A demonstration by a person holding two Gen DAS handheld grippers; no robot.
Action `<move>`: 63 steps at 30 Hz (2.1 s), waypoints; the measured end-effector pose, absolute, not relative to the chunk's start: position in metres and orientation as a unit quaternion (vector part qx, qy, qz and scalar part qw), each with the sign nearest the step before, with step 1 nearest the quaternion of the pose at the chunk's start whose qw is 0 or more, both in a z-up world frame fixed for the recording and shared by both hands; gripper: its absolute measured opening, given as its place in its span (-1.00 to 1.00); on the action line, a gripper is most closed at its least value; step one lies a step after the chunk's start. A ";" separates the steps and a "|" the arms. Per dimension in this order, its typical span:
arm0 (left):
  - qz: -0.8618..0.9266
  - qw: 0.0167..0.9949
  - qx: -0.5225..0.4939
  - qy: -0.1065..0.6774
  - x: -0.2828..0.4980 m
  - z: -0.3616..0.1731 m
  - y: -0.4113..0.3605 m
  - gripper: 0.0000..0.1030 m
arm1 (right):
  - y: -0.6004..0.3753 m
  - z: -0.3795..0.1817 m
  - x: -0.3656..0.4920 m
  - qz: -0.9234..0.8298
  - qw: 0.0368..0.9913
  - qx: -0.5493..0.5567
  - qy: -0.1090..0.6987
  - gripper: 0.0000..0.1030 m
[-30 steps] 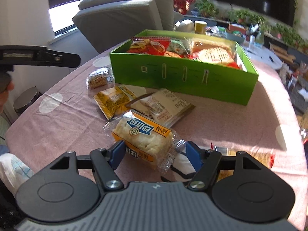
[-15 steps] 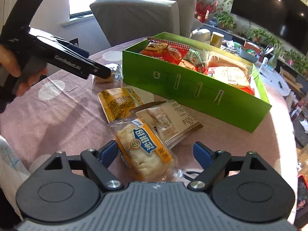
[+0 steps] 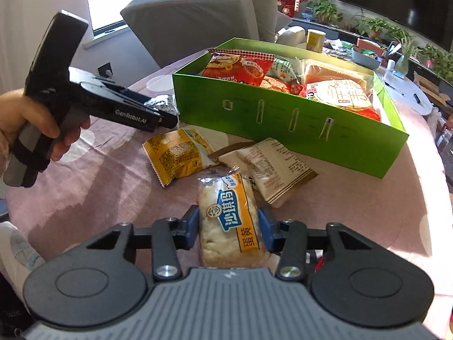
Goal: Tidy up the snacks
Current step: 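Hold the cake up with the right gripper while the left gripper grasps the granola-bar packet, then lower the cake into the green box with the right gripper while the left gripper lowers the granola packet in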
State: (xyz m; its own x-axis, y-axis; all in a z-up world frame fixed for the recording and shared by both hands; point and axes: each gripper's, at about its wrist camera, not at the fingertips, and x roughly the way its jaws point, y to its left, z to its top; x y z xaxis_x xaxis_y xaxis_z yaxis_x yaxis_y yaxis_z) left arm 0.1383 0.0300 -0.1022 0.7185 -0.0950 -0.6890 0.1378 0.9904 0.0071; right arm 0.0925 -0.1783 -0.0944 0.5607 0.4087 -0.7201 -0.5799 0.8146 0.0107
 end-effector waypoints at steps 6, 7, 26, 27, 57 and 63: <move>-0.049 0.931 -0.002 0.361 0.123 -0.102 0.036 -0.31 | -0.186 -0.089 0.087 0.266 0.885 -0.094 0.370 0.64; -0.048 0.931 -0.008 0.361 0.120 -0.102 0.036 -0.31 | -0.187 -0.088 0.086 0.264 0.887 -0.090 0.369 0.64; -0.058 0.951 -0.042 0.301 0.075 -0.065 0.033 -0.31 | -0.203 -0.063 0.088 0.240 0.910 -0.021 0.336 0.64; -0.062 0.952 -0.044 0.298 0.074 -0.063 0.032 -0.31 | -0.203 -0.061 0.088 0.239 0.912 -0.018 0.334 0.64; -0.112 0.957 -0.007 0.267 0.110 -0.033 -0.024 -0.31 | -0.203 -0.022 0.154 0.223 0.930 0.070 0.283 0.64; -0.111 0.958 -0.004 0.265 0.123 -0.029 -0.027 -0.31 | -0.203 -0.022 0.168 0.223 0.930 0.081 0.279 0.64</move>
State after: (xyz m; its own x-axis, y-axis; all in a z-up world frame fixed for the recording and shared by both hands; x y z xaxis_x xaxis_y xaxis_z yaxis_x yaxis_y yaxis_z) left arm 0.1235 -0.0267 -0.0286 0.8348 -0.2153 -0.5067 0.2114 0.9752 -0.0662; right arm 0.1681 -0.2031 -0.0219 0.7441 0.4609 -0.4836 -0.3706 0.8871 0.2751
